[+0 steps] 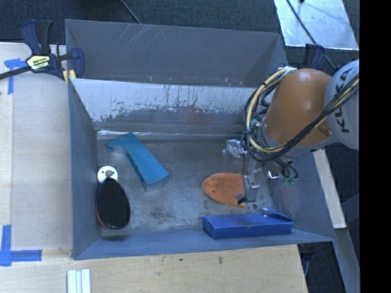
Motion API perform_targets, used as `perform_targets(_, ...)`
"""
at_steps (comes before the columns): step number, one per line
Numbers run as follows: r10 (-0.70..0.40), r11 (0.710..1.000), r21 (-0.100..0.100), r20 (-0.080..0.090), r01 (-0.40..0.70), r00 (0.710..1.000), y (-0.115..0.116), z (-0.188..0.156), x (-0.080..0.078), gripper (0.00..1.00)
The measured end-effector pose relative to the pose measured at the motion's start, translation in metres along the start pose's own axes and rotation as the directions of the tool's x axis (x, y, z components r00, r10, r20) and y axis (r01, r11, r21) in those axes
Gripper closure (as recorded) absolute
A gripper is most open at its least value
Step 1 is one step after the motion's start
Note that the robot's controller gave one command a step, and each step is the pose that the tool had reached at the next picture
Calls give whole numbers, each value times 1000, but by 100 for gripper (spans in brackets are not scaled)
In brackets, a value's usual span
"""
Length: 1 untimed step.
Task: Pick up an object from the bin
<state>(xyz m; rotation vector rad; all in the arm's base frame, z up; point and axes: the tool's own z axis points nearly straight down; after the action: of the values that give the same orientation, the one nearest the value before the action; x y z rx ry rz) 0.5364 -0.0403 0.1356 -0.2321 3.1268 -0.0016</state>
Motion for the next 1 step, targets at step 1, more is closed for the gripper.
perform_targets(1, -106, 994, -2, -5, 106, 994, 36, 33, 0, 100)
